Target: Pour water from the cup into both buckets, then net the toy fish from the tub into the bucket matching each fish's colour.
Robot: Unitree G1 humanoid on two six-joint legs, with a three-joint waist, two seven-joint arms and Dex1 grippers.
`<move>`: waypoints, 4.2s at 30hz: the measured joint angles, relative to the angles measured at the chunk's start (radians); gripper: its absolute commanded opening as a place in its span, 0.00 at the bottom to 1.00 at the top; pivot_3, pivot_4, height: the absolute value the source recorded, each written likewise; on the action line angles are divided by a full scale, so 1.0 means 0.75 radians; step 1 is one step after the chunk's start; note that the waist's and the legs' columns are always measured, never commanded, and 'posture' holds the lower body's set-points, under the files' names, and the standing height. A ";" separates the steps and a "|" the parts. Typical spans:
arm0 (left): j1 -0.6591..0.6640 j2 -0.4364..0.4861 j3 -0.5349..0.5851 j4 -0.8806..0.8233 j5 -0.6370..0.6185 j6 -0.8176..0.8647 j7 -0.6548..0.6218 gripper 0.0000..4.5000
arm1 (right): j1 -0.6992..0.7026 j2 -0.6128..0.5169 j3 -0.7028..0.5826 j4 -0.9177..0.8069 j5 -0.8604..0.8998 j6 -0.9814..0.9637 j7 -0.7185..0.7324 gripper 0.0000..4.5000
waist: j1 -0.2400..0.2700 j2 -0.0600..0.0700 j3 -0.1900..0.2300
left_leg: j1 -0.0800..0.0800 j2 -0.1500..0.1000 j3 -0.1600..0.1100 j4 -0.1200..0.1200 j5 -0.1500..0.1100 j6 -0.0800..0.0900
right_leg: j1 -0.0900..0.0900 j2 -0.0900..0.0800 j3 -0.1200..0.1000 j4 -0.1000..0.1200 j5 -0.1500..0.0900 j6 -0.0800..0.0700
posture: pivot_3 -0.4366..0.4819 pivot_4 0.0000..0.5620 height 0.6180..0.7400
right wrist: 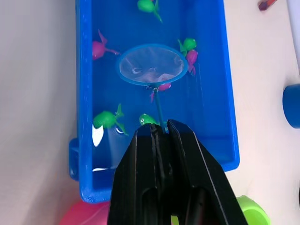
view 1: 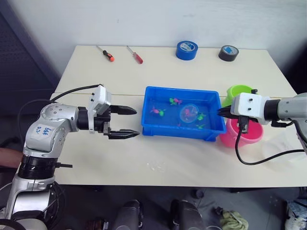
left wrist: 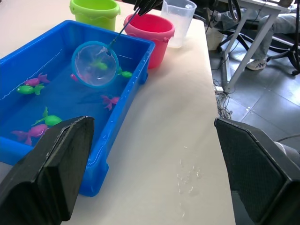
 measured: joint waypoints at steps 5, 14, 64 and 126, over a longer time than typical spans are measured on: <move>0.002 0.001 -0.003 -0.006 0.000 0.000 0.020 0.99 | 0.062 -0.001 -0.064 -0.014 0.049 0.087 0.008 0.00 | 0.005 0.000 0.000 | 0.000 0.000 0.000 0.000 0.000 0.000 | 0.000 0.000 0.001 -0.001 0.000 0.000 | 0.48 0.27 1.00; -0.007 -0.013 -0.043 0.001 0.005 -0.015 0.041 0.99 | 0.130 0.163 -0.351 -0.271 0.495 1.079 -0.266 0.00 | 0.005 0.000 0.000 | 0.000 0.000 -0.003 0.000 0.000 0.000 | 0.000 -0.001 0.007 0.000 0.000 -0.001 | 0.48 0.27 1.00; -0.159 -0.154 -0.077 0.158 0.054 -0.115 0.131 0.99 | 0.133 0.493 -0.413 -0.164 0.515 1.154 -0.835 0.00 | 0.002 0.000 0.000 | -0.002 -0.001 0.006 -0.003 0.000 0.000 | -0.007 0.000 0.005 0.002 0.000 0.000 | 0.48 0.27 1.00; -0.467 -0.438 -0.229 0.731 0.201 -0.419 -0.121 0.99 | 1.343 0.206 -1.110 -0.805 -0.238 -0.127 -0.669 0.00 | 0.003 0.002 -0.001 | 0.003 -0.001 0.005 0.000 -0.001 0.004 | 0.002 0.001 0.008 -0.004 0.001 0.000 | 0.48 0.27 1.00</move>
